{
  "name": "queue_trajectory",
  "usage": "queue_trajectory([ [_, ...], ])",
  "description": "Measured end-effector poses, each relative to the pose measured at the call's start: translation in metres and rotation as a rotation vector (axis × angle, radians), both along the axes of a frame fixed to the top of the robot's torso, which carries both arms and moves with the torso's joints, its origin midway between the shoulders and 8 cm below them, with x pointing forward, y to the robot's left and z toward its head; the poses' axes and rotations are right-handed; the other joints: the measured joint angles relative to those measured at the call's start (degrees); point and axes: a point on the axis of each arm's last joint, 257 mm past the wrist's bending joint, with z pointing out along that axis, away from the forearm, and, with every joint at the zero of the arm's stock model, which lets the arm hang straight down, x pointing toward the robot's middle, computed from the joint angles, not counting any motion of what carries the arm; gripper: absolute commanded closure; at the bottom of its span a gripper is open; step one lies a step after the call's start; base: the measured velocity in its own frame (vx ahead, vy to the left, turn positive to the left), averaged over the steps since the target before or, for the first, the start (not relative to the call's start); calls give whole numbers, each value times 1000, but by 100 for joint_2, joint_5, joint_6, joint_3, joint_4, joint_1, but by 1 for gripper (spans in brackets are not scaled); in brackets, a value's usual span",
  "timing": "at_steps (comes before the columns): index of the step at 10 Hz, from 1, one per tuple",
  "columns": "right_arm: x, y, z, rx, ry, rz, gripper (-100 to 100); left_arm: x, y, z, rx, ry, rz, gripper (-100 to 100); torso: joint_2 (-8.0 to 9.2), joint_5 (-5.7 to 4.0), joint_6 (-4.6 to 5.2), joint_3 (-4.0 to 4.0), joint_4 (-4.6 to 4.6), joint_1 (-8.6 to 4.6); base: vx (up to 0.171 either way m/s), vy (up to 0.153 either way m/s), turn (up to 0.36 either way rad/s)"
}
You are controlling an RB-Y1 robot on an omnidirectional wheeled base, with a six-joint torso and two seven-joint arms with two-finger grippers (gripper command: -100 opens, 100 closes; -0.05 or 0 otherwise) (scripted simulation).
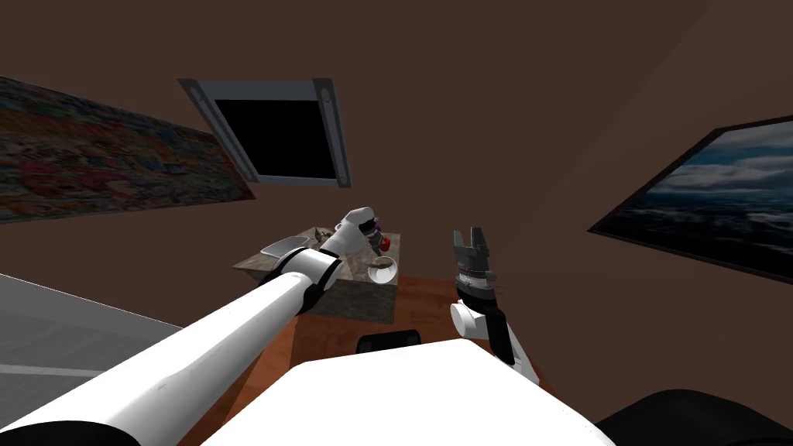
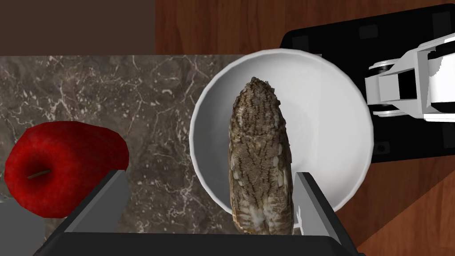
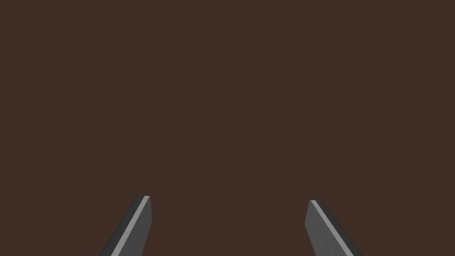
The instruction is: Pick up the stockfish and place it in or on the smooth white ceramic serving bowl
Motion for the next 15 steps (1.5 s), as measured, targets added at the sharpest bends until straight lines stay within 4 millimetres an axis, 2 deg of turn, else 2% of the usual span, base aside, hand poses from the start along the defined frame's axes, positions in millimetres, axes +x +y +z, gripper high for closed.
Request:
queue_trajectory([
  [2, 0, 0, 0, 0, 0, 0, 0, -3, 3, -8, 7, 35, 8, -100, 4, 5, -1, 1, 0, 17, 0, -15, 140],
  [4, 0, 0, 0, 0, 0, 0, 0, -3, -21, 1, 5, 4, -61, -100, 1, 0, -4, 1, 1, -2, 7, -53, 259],
  [5, 0, 0, 0, 0, 0, 0, 0, 0, -24, 6, 9, -6, -79, -100, 1, 0, 0, 1, 0, 0, 4, -16, -20],
  [7, 0, 0, 0, 0, 0, 0, 0, -4, -19, -3, 16, 30, -71, -100, 1, 4, 0, 0, -1, 16, 4, -17, 164],
  [9, 0, 0, 0, 0, 0, 0, 0, -3, -40, 5, 21, 1, -136, -100, -1, 0, -3, 0, 0, -2, 6, -53, 237],
  [11, 0, 0, 0, 0, 0, 0, 0, -6, -37, 1, 31, 25, -145, -100, 2, 2, 2, 0, -1, 10, -1, -28, 164],
  [13, 0, 0, 0, 0, 0, 0, 0, -10, -59, 11, 39, -10, -214, -100, 1, 0, -2, 1, 0, -3, 1, -54, 224],
  [14, 0, 0, 0, 0, 0, 0, 0, -7, -63, 19, 44, -29, -236, -100, 2, -1, 3, 1, 0, 0, -4, -5, -38],
  [15, 0, 0, 0, 0, 0, 0, 0, -7, -62, 16, 48, -24, -241, -100, 2, 2, 2, 1, -1, 11, -3, 9, -17],
])
